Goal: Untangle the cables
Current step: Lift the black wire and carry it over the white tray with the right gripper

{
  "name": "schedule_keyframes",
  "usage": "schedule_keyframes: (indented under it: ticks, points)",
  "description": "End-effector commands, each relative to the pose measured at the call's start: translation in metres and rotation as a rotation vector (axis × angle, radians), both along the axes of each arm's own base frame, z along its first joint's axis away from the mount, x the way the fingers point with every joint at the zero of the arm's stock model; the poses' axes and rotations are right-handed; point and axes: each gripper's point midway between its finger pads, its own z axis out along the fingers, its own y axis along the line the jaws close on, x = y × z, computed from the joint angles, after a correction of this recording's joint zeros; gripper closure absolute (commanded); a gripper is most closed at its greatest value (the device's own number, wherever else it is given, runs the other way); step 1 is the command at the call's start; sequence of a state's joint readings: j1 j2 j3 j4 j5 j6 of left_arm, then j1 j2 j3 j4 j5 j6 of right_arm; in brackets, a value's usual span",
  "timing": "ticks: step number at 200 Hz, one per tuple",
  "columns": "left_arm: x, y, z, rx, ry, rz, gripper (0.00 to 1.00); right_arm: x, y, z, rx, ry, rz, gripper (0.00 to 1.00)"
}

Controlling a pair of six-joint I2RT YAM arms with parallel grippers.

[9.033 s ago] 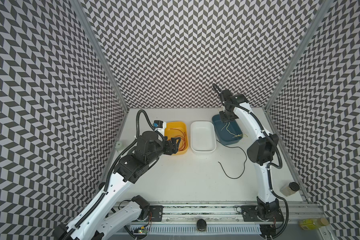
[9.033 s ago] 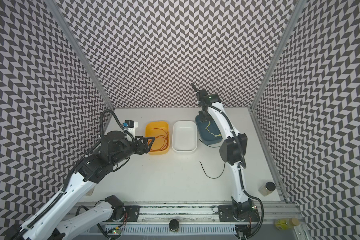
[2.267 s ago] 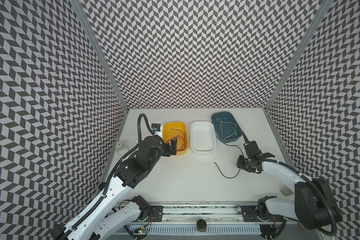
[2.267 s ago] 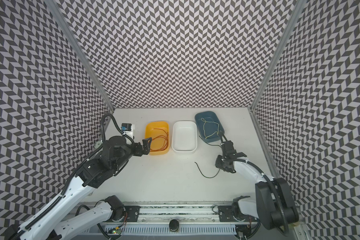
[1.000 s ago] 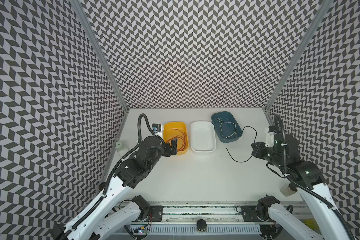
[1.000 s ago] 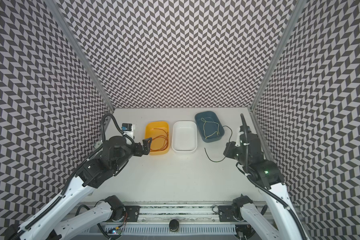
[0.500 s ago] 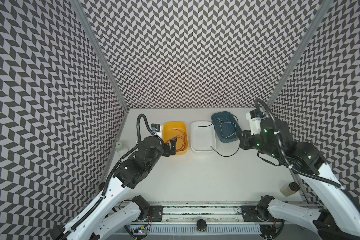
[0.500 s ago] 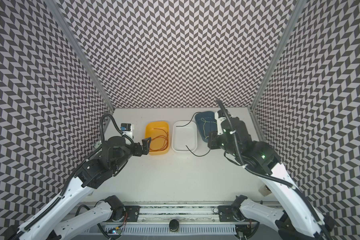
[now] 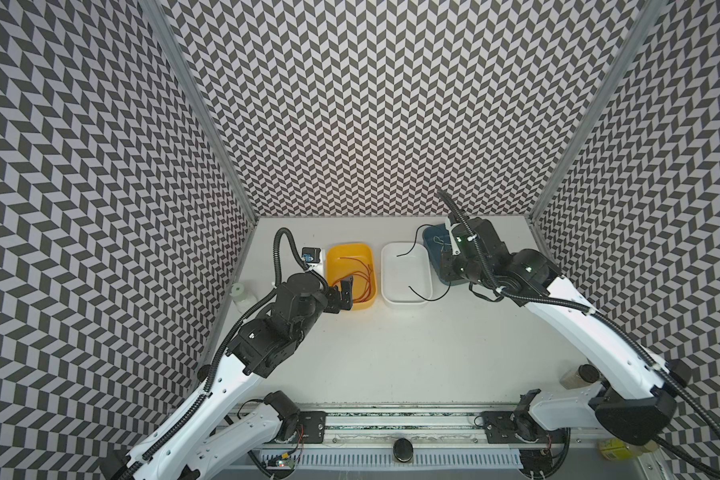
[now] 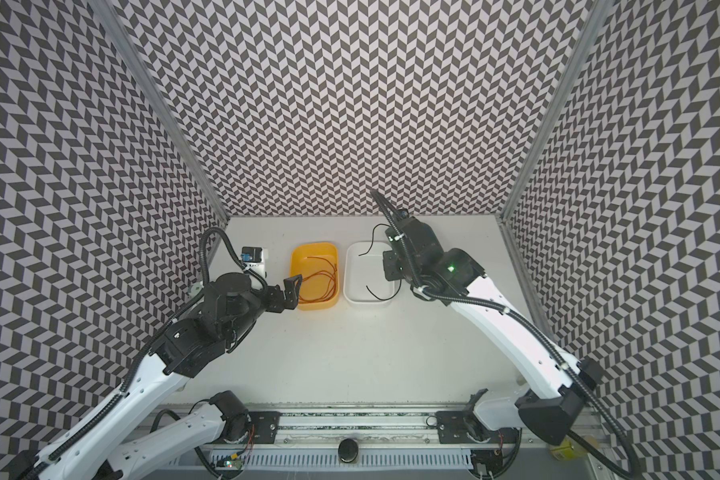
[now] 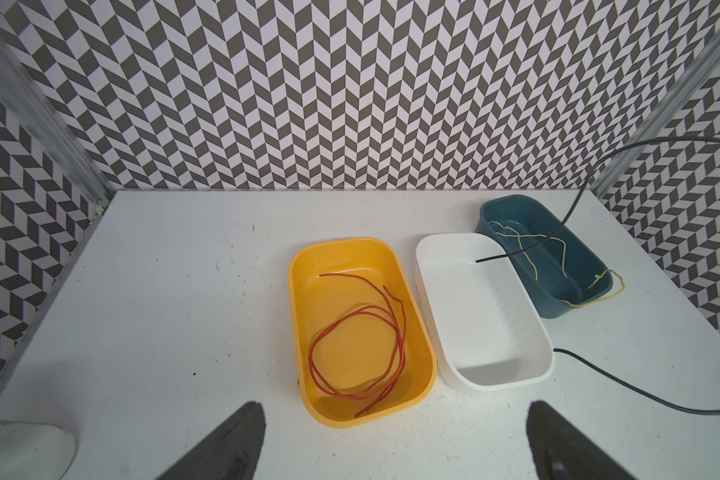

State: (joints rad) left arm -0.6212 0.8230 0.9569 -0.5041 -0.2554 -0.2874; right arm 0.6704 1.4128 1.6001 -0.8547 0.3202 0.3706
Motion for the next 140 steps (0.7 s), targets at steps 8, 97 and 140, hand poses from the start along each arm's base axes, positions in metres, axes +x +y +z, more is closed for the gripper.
schedule_keyframes:
  ticks: [8, 97, 140]
  points:
    - [0.002, 0.002, -0.003, 0.010, -0.002, 0.015, 0.01, 0.022, 0.009, -0.004, -0.058, -0.021, -0.016, 1.00]
    - [0.002, 0.001, -0.005, 0.016, 0.001, 0.015, 0.01, 0.074, 0.015, -0.066, -0.168, 0.073, -0.065, 1.00]
    - [0.003, -0.001, -0.004, -0.002, 0.023, 0.020, 0.00, 0.098, 0.023, -0.098, -0.218, 0.120, -0.066, 1.00]
